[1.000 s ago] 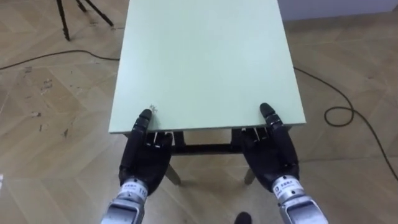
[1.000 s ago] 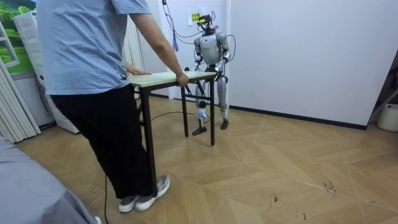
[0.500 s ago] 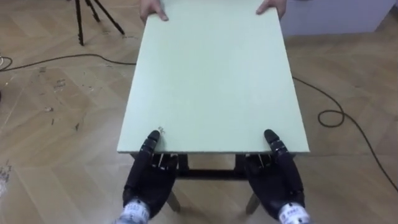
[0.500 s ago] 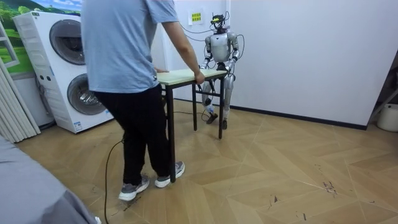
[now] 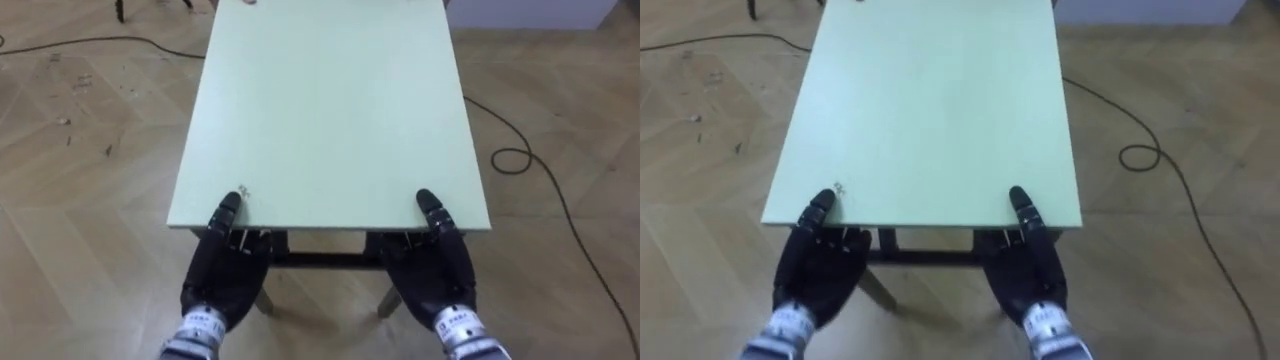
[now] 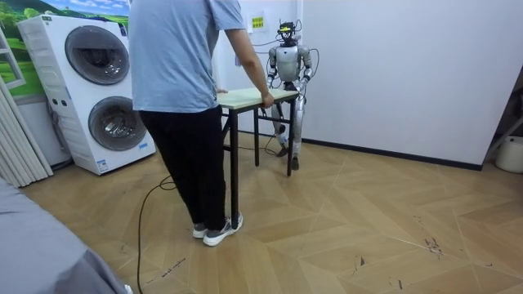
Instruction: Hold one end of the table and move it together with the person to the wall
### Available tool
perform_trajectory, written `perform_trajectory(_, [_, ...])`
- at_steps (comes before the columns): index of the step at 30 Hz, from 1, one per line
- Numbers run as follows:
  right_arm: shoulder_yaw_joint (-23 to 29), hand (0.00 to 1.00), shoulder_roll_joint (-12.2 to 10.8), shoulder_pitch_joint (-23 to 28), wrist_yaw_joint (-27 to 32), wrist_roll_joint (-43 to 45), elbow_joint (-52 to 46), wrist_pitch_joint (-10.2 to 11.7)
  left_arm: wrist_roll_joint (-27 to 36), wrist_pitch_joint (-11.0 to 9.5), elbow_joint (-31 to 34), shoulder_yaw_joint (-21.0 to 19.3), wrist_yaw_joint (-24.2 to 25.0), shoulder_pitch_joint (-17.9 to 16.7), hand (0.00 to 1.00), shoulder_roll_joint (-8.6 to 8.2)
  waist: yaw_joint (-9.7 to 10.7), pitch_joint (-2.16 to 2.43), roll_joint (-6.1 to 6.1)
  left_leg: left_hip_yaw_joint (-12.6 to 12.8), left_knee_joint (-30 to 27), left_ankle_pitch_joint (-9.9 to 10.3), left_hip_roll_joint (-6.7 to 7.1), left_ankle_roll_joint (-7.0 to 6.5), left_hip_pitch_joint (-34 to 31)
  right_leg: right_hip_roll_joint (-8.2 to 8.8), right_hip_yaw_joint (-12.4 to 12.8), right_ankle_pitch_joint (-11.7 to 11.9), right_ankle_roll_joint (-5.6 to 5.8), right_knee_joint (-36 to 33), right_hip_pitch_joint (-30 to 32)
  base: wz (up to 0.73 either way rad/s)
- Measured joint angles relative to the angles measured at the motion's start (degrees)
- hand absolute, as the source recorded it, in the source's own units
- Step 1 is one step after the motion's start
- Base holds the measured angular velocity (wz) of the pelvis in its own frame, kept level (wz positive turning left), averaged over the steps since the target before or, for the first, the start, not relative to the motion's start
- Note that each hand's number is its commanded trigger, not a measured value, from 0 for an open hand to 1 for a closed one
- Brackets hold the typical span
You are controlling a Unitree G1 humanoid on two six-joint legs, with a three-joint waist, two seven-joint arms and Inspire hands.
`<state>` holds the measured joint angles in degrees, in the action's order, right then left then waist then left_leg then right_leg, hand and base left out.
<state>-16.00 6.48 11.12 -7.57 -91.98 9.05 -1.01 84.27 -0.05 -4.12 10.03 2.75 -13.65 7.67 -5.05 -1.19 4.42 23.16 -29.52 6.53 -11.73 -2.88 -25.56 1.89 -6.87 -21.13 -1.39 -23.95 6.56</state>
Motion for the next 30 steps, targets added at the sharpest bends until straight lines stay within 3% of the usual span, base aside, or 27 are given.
perform_trajectory(1, [-0.07, 1.0, -0.14, 0.52, -0.06, 0.18, 0.0, -0.02, -0.07, 0.0, -0.04, 0.06, 0.01, -0.55, 1.0, -0.05, -0.2, -0.01, 0.04, 0.2, 1.67, -2.19, -0.06, 0.41, 0.62, -0.1, -0.88, 0.43, -0.71, -0.05, 0.71, -0.15])
perform_trajectory(2, [-0.12, 1.0, -0.11, 0.78, -0.17, 0.33, 0.0, -0.02, -0.06, 0.01, -0.03, 0.11, 0.15, -1.06, 1.0, -0.1, -0.55, -0.03, -0.15, 0.21, 2.61, -2.68, -0.05, 0.59, 1.23, -0.09, -1.4, 0.53, -0.9, -0.09, 0.72, -0.3])
perform_trajectory(5, [-1.11, 1.0, 0.34, 2.55, -0.55, 0.32, 0.02, 0.83, -0.52, 0.37, -0.02, 0.25, 0.23, -3.04, 1.0, -0.5, -5.09, -0.2, -0.91, -0.62, 6.21, -5.74, -0.75, 3.38, 4.25, -0.31, -4.33, 1.79, -2.59, -0.8, 1.39, -0.62])
perform_trajectory(6, [-1.28, 1.0, 0.41, 2.79, -0.73, 0.35, 0.05, 1.03, -0.67, 0.34, -0.01, 0.24, 0.24, -3.31, 1.0, -0.66, -5.63, -0.31, -1.12, -1.25, 6.7, -6.35, -0.81, 4.09, 4.58, -0.42, -4.59, 2.05, -2.89, -0.72, 1.44, -0.45])
perform_trajectory(7, [-1.61, 1.0, 0.71, 3.06, -1.04, 0.45, 0.11, 1.52, -0.67, 0.33, -0.01, 0.35, 0.25, -3.82, 1.0, -0.95, -6.27, -0.51, -1.81, -3.61, 6.74, -7.18, -0.78, 5.44, 4.75, -0.36, -5.81, 2.51, -3.39, -0.73, 1.6, -0.31])
perform_trajectory(8, [-1.81, 1.0, 0.99, 3.07, -1.07, 0.44, 0.11, 1.78, -0.54, 0.33, -0.02, 0.37, 0.25, -4.16, 1.0, -1.2, -6.28, -0.43, -2.14, -4.76, 6.16, -6.98, -0.84, 5.79, 4.78, -0.07, -6.69, 2.73, -3.63, -0.75, 1.85, -0.49])
perform_trajectory(9, [-2.27, 1.0, 1.58, 2.81, -1.07, 0.51, 0.1, 2.26, -0.46, 0.22, -0.01, 0.36, 0.31, -4.83, 1.0, -1.95, -7.08, -0.38, -2.81, -5.89, 3.14, -5.21, -1.06, 6.79, 4.79, 0.34, -8.22, 3.35, -3.89, -0.69, 2.42, -0.63])
perform_trajectory(10, [-2.83, 1.0, 2.25, 2.3, -1.06, 0.53, 0.1, 2.77, -0.43, 0.06, -0.01, 0.36, 0.37, -5.21, 1.0, -2.67, -7.97, -0.43, -3.43, -6.3, -1.47, -2.38, -1.47, 6.87, 5.08, 0.8, -9.82, 3.93, -4.14, -0.63, 2.83, -0.63])
perform_trajectory(11, [-2.86, 1.0, 2.5, 1.69, -0.77, 0.58, 0.1, 3.02, -0.14, -0.02, 0.0, 0.39, 0.35, -5.34, 1.0, -3.26, -8.01, -0.56, -4.2, -7.55, -6.98, 0.49, -1.7, 6.97, 5.3, 0.82, -10.88, 4.46, -4.42, -0.54, 3.12, -0.35])
perform_trajectory(15, [-2.73, 1.0, 2.59, 0.98, -0.55, 1.18, 0.08, 3.64, -0.05, -0.16, -0.02, 0.69, 0.1, -5.34, 1.0, -4.15, -6.55, -0.8, -5.88, -9.82, -16.1, 6.91, -1.85, 7.97, 10.66, 0.4, -13.09, 5.75, -4.95, -0.73, 4.44, 0.1])
perform_trajectory(17, [-2.41, 1.0, 2.44, -0.14, -0.54, 2.49, 0.05, 4.3, 0.35, -0.33, 0.02, 0.86, 0.15, -4.89, 1.0, -4.38, -4.43, -1.03, -7.46, -11.05, -16.06, 8.61, -1.69, 8.26, 14.01, 0.19, -14.85, 6.82, -4.99, -0.88, 6.15, 0.36])
perform_trajectory(18, [-2.27, 1.0, 2.38, -0.91, -0.45, 3.0, 0.03, 5.16, 0.5, -0.33, 0.04, 1.14, 0.13, -4.34, 1.0, -4.44, -3.43, -1.11, -8.32, -11.64, -14.04, 10.05, -1.35, 8.28, 16.71, 0.18, -15.35, 7.71, -4.98, -1.35, 7.83, 0.1])
perform_trajectory(20, [-1.87, 1.0, 2.04, -1.59, -0.01, 3.94, 0.0, 5.33, 0.51, -0.42, 0.14, 1.25, 0.12, -4.03, 1.0, -4.72, -2.89, -1.03, -8.83, -12.71, -9.08, 12.45, -0.19, 8.58, 20.26, 0.44, -15.54, 8.79, -4.79, -2.35, 10.17, -0.03])
perform_trajectory(22, [-2.02, 1.0, 1.88, -1.65, 0.0, 4.25, -0.33, 5.96, 0.48, -0.6, 0.21, 1.52, -0.12, -3.81, 1.0, -4.73, -1.67, -0.99, -9.72, -13.41, -2.26, 16.42, 0.65, 8.63, 21.64, 0.85, -16.42, 10.94, -4.46, -2.59, 12.3, 0.13])
perform_trajectory(23, [-1.78, 1.0, 1.92, -1.66, 0.0, 4.25, -0.46, 6.03, 0.49, -0.69, 0.35, 1.59, -0.27, -3.75, 1.0, -4.7, -1.1, -0.98, -9.92, -13.47, -0.74, 17.0, 0.81, 8.61, 21.61, 1.07, -16.85, 11.6, -4.32, -2.49, 12.71, 0.32])
perform_trajectory(25, [-1.56, 1.0, 2.0, -1.85, -0.01, 4.0, -0.49, 6.64, 0.53, -2.48, 0.83, 3.44, -2.28, -2.31, 1.0, -4.29, 0.12, -0.96, -9.95, -13.92, 4.18, 17.11, 3.01, 7.85, 20.97, 2.48, -17.11, 15.03, -3.43, -0.63, 14.13, 0.35])
perform_trajectory(26, [-1.16, 1.0, 1.88, -1.99, -0.01, 3.96, -0.35, 6.93, 0.54, -2.62, 0.83, 3.81, -3.27, -1.49, 1.0, -4.28, 0.07, -0.96, -9.87, -13.98, 5.36, 16.11, 4.5, 5.37, 20.41, 3.47, -16.86, 16.96, -3.13, 0.47, 14.82, 0.17])
perform_trajectory(29, [-1.52, 1.0, 1.7, -1.96, 0.0, 3.79, 0.37, 7.26, 0.62, -2.75, 0.53, 3.91, -4.12, -1.18, 1.0, -3.99, -0.12, -0.98, -9.83, -13.66, 7.03, 14.36, 7.01, 3.33, 20.01, 5.0, -15.7, 20.37, -2.67, 2.86, 15.17, -0.04])
perform_trajectory(30, [-1.41, 1.0, 0.71, -1.92, -0.08, 3.86, 1.21, 7.2, 0.56, -2.74, -0.03, 3.88, -4.14, -1.15, 1.0, -3.96, 0.11, -0.98, -9.84, -13.65, 7.17, 13.68, 8.11, 2.64, 19.62, 5.74, -15.38, 21.76, -2.37, 3.95, 15.08, 0.0])
